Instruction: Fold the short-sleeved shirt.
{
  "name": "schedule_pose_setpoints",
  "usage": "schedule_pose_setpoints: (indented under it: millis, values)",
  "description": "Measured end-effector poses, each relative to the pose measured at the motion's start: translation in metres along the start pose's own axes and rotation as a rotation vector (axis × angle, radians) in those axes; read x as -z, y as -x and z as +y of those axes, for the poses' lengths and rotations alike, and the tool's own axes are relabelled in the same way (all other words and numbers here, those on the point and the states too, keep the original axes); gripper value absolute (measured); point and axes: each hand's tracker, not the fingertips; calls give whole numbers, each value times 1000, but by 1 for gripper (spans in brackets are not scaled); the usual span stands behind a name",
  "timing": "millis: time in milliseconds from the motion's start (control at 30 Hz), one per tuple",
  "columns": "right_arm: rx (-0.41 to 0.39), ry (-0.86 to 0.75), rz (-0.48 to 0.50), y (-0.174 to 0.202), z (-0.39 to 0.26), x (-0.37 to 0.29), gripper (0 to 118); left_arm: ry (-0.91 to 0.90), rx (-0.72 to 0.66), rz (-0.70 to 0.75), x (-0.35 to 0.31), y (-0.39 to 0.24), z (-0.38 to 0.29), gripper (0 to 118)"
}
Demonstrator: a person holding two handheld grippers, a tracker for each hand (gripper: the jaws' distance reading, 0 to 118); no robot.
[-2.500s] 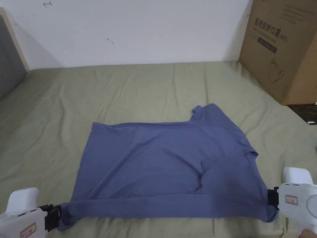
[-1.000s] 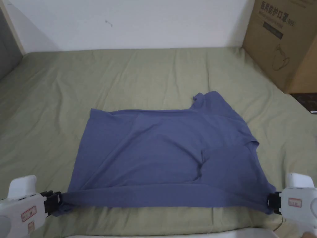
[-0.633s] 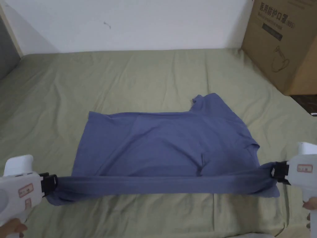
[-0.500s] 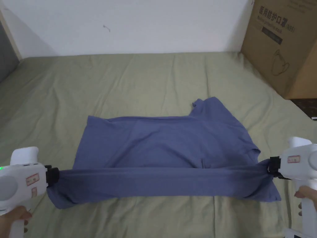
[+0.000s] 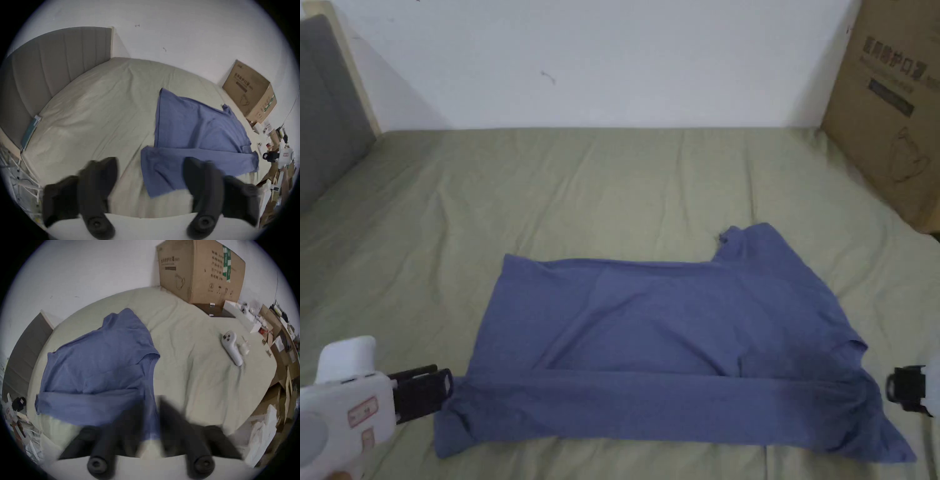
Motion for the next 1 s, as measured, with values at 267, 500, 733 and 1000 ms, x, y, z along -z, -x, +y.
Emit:
schedule_pose_setpoints:
  millis: [267,500,733,1000]
  values:
    - [20,15,44,5,-50,-19,0,12,-60,3,-9,14,-38,0]
    - [55,48,45,14,-64,-9,0,107,-97,-42,47,6,-41,61]
    - [77,64,28,15,-70,-8,77,207,-66,-51,62,14,-39,5]
    - [119,131,-19,-3,-51,45,67,215,86,2,54,-14,-36,5]
